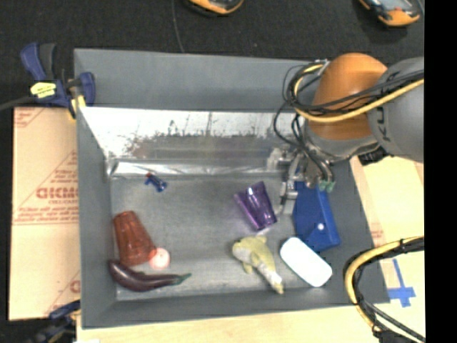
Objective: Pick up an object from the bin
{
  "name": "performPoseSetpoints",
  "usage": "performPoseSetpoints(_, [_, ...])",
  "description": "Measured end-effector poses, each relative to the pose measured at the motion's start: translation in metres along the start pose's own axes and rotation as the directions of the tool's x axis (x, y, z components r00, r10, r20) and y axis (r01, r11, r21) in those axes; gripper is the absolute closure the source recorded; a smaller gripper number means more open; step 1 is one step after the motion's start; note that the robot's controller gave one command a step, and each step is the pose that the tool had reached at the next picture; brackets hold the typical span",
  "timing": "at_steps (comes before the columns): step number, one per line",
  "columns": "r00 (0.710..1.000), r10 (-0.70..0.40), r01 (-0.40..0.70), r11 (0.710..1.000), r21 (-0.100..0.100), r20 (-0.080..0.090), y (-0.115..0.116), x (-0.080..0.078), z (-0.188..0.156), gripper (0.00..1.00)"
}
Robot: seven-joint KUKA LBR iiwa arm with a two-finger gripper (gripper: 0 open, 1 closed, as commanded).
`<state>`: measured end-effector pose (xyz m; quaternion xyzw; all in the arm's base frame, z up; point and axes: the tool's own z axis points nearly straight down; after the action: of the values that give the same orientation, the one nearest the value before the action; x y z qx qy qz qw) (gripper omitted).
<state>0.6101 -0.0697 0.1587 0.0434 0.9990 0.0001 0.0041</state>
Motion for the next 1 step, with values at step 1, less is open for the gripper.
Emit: performPoseSetpoints(1, [1.0,0.022,-0.022,1.0,0.001,-0.002,-0.0027,0.0099,0.0325,0.0])
